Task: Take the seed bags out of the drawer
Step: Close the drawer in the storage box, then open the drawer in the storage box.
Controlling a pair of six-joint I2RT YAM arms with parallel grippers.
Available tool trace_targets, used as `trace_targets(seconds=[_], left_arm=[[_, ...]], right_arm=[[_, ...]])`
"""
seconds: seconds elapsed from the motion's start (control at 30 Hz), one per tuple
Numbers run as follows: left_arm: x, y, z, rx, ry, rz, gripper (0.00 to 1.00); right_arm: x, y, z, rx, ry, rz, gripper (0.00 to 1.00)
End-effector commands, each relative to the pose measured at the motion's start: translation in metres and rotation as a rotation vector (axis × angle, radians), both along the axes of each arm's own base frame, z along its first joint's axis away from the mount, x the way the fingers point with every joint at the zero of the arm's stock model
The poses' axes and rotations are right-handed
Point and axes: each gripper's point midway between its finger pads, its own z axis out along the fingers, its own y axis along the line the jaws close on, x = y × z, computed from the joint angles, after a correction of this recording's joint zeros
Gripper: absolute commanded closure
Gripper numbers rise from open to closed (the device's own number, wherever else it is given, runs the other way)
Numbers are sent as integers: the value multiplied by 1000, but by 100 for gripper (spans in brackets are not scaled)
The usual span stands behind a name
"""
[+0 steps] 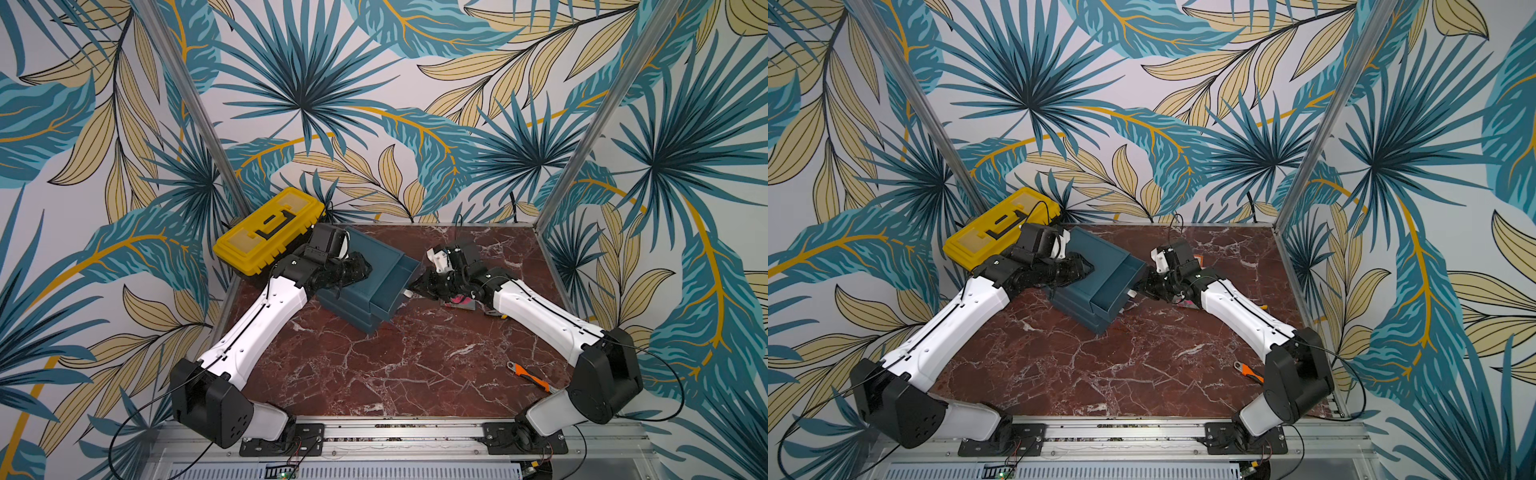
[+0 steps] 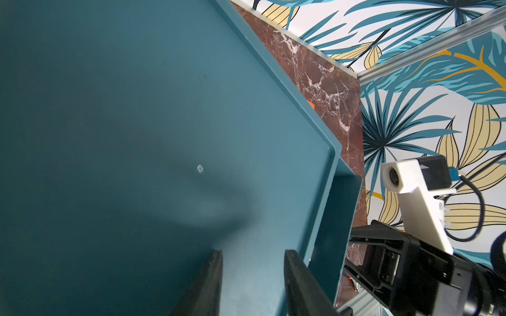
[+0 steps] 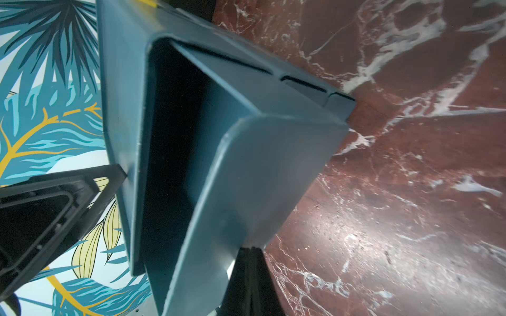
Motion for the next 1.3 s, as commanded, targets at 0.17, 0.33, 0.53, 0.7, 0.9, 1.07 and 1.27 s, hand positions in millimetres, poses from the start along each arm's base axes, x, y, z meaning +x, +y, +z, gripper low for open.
trace_targets(seconds=[0.17, 0.33, 0.53, 0.7, 0.9, 1.07, 1.27], left_arm=[[-40, 25, -60, 136, 240, 32, 58], [-44, 28, -59, 143, 239, 34, 58], [-44, 32, -49, 153, 217, 39, 58], [-44, 37, -35, 170, 190, 50, 54], [-44, 38, -36, 171, 194, 56, 53], [-43, 38, -41, 166, 204, 60, 52], [-43, 36, -41, 156, 207, 57, 53]], right_arm=[[30, 53, 8, 129, -3, 21, 97], [43, 67, 8, 163, 3, 8, 97], [33, 54, -2, 133, 15, -22, 88], [7, 29, -37, 61, 84, -69, 72], [1, 34, -69, 121, 149, -92, 67], [15, 46, -67, 213, 133, -117, 61], [22, 53, -71, 262, 141, -131, 60]])
